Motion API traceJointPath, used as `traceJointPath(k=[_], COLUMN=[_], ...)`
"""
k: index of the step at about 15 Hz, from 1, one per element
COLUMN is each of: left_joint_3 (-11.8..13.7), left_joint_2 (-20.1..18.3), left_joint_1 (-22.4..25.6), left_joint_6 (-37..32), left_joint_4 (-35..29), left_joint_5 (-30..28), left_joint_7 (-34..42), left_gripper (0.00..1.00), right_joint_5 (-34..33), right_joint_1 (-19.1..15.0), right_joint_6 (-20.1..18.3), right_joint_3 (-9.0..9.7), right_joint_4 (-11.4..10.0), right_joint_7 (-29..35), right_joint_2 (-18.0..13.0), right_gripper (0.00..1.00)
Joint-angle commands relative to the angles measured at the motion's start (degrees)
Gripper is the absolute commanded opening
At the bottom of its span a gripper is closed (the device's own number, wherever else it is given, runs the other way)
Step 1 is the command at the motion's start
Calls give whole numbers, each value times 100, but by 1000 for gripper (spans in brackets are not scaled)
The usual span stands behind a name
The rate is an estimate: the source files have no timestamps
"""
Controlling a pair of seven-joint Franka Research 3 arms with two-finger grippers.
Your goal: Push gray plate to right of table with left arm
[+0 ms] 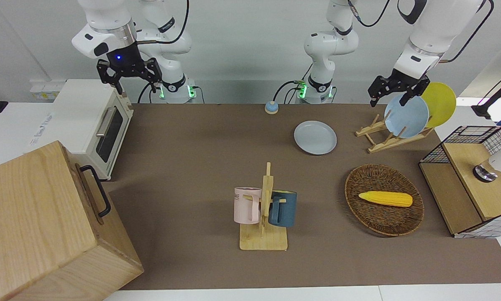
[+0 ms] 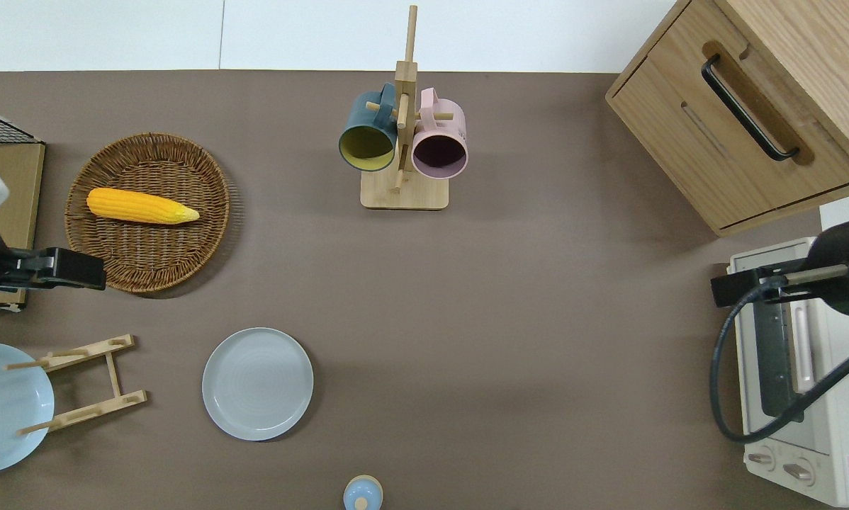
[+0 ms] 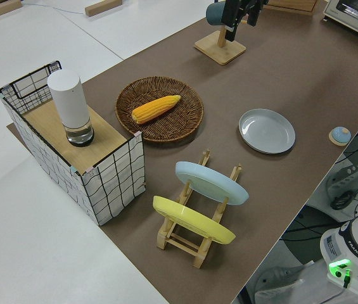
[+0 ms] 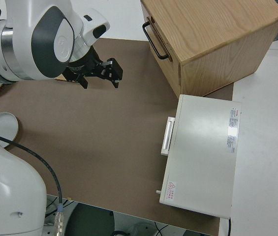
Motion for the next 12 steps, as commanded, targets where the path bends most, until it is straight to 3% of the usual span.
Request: traceJointPath(k=[1,12], left_joint_3=[-140,-88], left_joint_2=[64,64], left_joint_1=[100,91], left_joint_6=[-168,-222], left_joint_4=[127,74], left_joint_5=[-5,-4], left_joint_7=[5,13], left_gripper=[1000,1000], right_joint_5=[5,5], right_joint_1=[-39,-39], right_joint_6=[-40,-40], right_joint_3=[15,15], right_joint_4=[-23,-23], right_joint_7=[-87,-87], right_joint_2=[-41,-41], right_gripper=[996,996])
